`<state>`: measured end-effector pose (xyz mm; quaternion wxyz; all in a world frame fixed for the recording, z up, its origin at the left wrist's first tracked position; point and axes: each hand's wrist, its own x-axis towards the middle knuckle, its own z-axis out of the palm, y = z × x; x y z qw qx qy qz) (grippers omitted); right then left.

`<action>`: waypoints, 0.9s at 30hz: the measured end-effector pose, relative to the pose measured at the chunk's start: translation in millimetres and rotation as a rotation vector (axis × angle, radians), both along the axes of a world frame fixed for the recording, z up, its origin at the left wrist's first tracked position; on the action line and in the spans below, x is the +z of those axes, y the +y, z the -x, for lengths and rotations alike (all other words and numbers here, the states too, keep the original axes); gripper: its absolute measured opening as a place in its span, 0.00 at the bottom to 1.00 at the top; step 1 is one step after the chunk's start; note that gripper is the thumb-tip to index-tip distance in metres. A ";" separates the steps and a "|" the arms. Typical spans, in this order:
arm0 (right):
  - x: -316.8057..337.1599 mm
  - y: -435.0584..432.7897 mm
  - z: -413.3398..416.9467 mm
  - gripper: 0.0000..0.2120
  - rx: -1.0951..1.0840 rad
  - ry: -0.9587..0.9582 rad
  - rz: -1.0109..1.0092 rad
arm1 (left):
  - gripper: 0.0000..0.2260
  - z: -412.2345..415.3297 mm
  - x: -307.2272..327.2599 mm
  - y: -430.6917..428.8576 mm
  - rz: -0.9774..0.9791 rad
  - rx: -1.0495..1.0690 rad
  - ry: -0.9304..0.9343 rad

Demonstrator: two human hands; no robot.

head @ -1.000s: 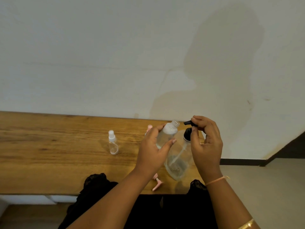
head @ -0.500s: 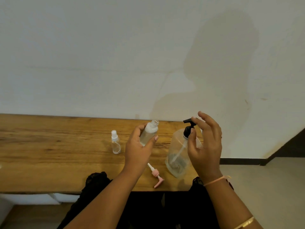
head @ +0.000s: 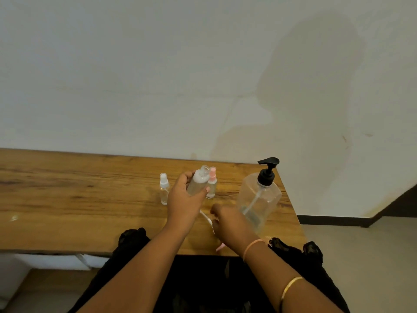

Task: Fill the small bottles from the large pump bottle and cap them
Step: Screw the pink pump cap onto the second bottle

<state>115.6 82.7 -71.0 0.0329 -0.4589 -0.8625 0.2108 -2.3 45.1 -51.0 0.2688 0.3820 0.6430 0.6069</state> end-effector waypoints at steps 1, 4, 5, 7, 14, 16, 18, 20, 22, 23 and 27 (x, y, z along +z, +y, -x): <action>-2.9 0.0 1.8 0.12 -0.008 -0.062 0.034 | 0.17 2.8 -0.9 0.2 0.008 -0.005 0.006; -10.2 -1.9 5.2 0.08 -0.013 -0.190 0.080 | 0.17 10.8 -3.4 0.6 0.015 -0.020 0.021; -13.2 -1.5 5.9 0.09 -0.019 -0.220 0.088 | 0.17 13.0 -4.3 0.3 0.018 -0.025 0.023; -18.1 -0.2 8.5 0.09 -0.038 -0.236 0.091 | 0.18 17.2 -6.7 -1.1 0.021 -0.033 0.021; -31.1 1.0 15.0 0.07 -0.105 -0.175 0.120 | 0.18 24.8 -10.5 -5.9 0.032 -0.092 0.050; -25.1 1.7 16.9 0.05 -0.171 -0.042 0.116 | 0.17 27.6 -11.8 -6.0 0.042 -0.090 0.063; -12.0 0.2 15.8 0.03 -0.220 0.166 0.024 | 0.18 31.2 -13.8 -5.6 0.055 -0.076 0.069; 3.8 -3.4 12.1 0.03 -0.224 0.351 -0.102 | 0.18 34.7 -16.5 -5.0 0.063 -0.070 0.072; 16.4 -6.6 7.9 0.03 -0.179 0.434 -0.243 | 0.18 37.5 -19.4 -4.3 0.068 -0.070 0.074; 20.6 -7.2 5.5 0.04 -0.158 0.445 -0.300 | 0.17 38.4 -20.3 -4.0 0.068 -0.072 0.076; 27.2 -7.4 -1.2 0.11 -0.136 0.412 -0.406 | 0.17 40.1 -21.3 -4.7 0.042 -0.059 0.088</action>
